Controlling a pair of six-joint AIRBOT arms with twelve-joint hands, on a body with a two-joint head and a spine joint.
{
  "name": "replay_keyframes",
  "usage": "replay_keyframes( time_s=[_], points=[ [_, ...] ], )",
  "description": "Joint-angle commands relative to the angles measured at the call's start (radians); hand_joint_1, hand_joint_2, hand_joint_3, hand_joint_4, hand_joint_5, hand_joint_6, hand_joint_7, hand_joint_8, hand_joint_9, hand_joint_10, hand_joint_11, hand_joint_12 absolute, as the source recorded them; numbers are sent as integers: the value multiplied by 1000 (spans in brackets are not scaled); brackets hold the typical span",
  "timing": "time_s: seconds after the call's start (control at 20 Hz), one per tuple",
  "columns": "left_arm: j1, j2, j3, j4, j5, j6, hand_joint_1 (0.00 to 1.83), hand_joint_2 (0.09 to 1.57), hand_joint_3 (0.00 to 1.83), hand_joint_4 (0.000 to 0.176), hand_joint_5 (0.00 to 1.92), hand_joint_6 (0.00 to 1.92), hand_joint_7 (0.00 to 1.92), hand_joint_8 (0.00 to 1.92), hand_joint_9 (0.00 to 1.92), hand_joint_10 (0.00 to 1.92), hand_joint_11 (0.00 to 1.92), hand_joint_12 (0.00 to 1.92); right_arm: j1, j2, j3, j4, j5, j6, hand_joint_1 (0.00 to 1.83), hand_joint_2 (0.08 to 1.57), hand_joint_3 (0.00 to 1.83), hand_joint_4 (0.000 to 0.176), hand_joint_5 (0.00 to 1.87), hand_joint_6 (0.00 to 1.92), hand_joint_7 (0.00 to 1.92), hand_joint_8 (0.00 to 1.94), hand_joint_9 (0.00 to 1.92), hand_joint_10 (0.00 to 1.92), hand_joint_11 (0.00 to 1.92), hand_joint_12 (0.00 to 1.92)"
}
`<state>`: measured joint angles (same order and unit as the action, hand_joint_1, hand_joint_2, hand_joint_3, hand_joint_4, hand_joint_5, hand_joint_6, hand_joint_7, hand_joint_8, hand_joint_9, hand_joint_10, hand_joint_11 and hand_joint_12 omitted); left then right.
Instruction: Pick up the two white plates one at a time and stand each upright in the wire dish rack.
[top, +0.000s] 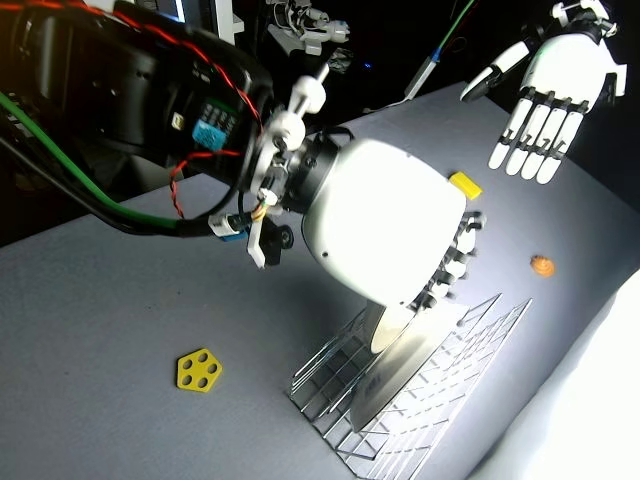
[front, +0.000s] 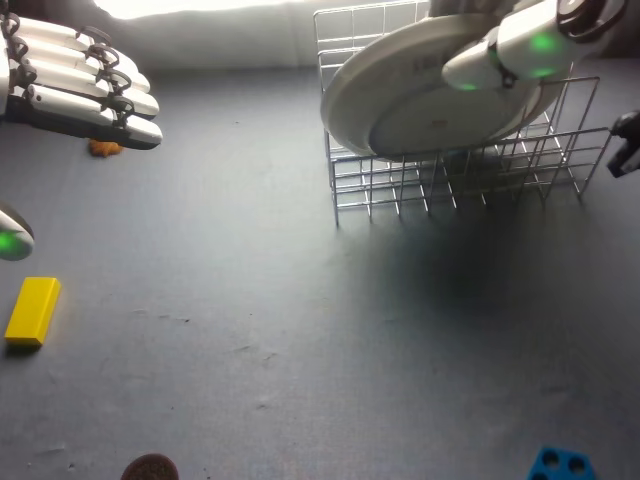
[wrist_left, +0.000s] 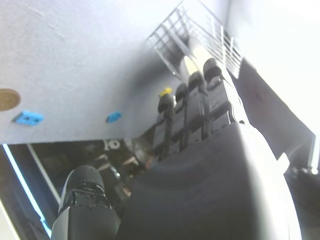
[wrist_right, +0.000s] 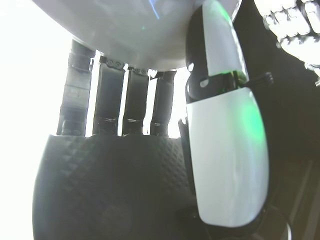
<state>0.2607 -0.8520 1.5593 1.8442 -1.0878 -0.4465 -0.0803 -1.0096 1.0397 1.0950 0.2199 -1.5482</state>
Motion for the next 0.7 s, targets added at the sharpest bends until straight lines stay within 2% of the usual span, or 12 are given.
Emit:
replay_keyframes(
  time_s=[0.0,0.05,0.25,0.3,0.35,0.45,0.55,0.65],
  points=[
    [-6,-1,0,-82,1,5,0,1058,0,0,119,0,79,0,53,0,0,181,9,3,4,-26,74,9,1207,1145,2,5,953,1094,900,1058,941,375,484,1354],
    [-4,-2,0,-82,1,8,0,1058,0,0,112,0,72,0,50,0,0,177,8,-2,6,-37,73,9,1209,1140,0,11,963,1068,913,1049,958,378,501,1350],
    [0,-6,-2,-82,4,12,0,1063,1,0,117,1,72,0,48,0,0,164,6,-15,9,-40,82,8,1209,1141,0,10,957,1081,915,1042,944,364,500,1344],
    [0,-6,-4,-81,7,12,0,1066,2,0,124,4,78,2,50,1,0,163,2,-18,10,-40,87,8,1205,1145,1,16,946,1091,909,1059,948,367,517,1345],
    [1,-6,-6,-81,12,12,0,1066,2,0,130,5,85,4,59,4,5,172,-5,-22,11,-40,92,8,1207,1144,0,11,956,1082,908,1055,939,371,489,1357],
    [4,-7,-10,-81,16,12,0,1065,1,0,125,2,82,3,59,4,2,174,-19,-28,15,-40,95,8,1210,1137,0,12,969,1059,921,1035,946,371,493,1352],
    [6,-7,-11,-72,20,12,0,1061,0,0,120,2,80,2,58,3,2,181,-30,-32,21,-40,99,8,1215,1132,0,3,983,1047,927,1017,947,362,497,1343],
    [10,-7,-11,-65,20,12,0,1061,0,0,121,2,84,3,61,3,10,187,-35,-34,26,-40,99,8,1212,1136,1,3,975,1056,913,1042,947,366,486,1356]
  ],
)
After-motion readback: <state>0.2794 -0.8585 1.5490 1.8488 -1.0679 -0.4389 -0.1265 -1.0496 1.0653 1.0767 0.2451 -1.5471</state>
